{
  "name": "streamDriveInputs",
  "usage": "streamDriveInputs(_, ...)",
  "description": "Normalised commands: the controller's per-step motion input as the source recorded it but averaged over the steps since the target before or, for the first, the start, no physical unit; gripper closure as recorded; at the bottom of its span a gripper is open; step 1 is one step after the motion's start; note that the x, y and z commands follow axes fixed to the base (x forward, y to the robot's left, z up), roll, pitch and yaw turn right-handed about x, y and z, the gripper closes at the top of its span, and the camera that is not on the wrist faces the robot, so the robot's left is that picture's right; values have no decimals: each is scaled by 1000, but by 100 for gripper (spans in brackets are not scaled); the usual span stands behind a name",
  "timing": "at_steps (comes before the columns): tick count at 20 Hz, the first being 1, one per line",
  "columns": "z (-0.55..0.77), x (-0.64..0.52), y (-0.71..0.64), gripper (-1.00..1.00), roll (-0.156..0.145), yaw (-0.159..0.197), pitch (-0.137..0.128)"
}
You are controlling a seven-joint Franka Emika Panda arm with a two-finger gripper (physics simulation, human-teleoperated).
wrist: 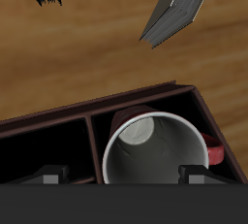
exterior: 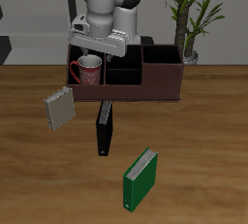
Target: Place the red mug into the back desk caddy's left compartment
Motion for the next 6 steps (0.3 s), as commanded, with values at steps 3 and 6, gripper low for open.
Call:
streamDriveInputs(3,2,40,10,-100,3,12,2)
streamDriveInputs(6,228,-9,58,-100,14,23,-28)
